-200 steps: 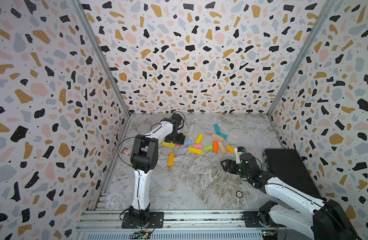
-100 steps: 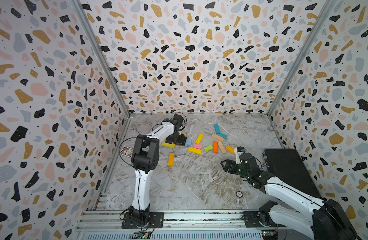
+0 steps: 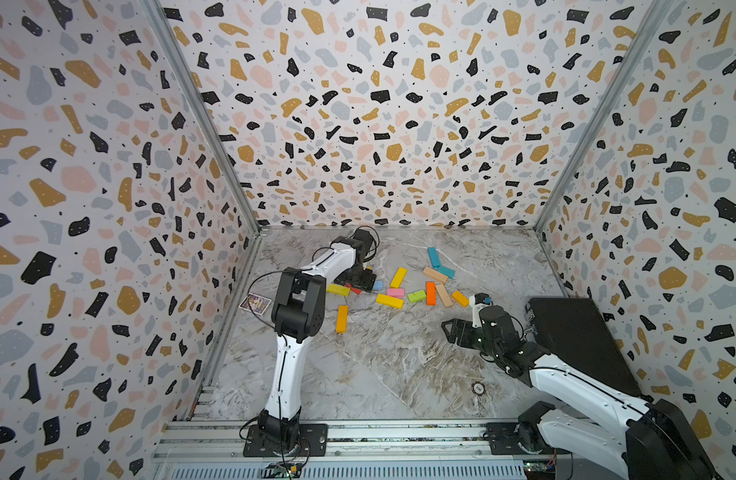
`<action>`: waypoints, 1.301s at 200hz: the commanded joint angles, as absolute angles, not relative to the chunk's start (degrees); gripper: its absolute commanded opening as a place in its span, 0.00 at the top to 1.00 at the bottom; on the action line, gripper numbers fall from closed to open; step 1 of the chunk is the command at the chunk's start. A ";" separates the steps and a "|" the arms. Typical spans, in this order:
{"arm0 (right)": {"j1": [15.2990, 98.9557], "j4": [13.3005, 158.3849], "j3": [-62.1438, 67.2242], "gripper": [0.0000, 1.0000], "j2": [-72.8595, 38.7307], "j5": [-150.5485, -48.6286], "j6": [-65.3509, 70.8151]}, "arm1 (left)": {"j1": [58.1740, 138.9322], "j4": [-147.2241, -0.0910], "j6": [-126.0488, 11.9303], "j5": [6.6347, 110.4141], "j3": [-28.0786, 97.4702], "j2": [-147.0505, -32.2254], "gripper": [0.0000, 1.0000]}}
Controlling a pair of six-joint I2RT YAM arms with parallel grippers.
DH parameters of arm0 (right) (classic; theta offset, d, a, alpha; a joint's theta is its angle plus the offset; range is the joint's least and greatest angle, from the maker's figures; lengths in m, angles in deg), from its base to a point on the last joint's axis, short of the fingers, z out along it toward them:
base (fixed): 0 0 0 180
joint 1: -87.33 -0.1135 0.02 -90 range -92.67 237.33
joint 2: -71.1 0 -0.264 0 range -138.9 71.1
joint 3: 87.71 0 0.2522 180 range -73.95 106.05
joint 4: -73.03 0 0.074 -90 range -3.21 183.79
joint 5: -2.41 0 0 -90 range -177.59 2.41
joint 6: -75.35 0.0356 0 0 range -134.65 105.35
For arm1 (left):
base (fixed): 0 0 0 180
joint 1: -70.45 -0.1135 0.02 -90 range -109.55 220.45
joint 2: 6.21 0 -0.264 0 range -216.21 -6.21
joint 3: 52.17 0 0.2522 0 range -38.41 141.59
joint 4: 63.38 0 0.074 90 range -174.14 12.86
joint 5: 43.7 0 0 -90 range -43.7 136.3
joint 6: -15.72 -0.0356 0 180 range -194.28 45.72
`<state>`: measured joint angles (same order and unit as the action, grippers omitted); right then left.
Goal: Assemble the letter h with building blocks
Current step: Pick up the building block from the center of the board.
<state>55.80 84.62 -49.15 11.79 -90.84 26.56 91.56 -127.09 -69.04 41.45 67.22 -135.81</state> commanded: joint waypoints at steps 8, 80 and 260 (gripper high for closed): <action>55.59 84.51 -49.28 0.16 12.56 -90.71 26.88 | 91.41 -128.47 -69.95 39.13 68.05 -136.34 0.12; 55.60 84.45 -49.32 0.16 12.54 -90.93 27.07 | 90.78 -128.30 -71.30 39.44 68.25 -135.84 0.09; 55.60 85.29 -49.12 0.16 12.06 -89.52 27.00 | 91.55 -130.60 -73.25 43.92 71.09 -139.26 0.36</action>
<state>55.80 84.66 -49.15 11.79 -90.53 26.58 91.10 -130.37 -73.66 43.03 71.15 -139.20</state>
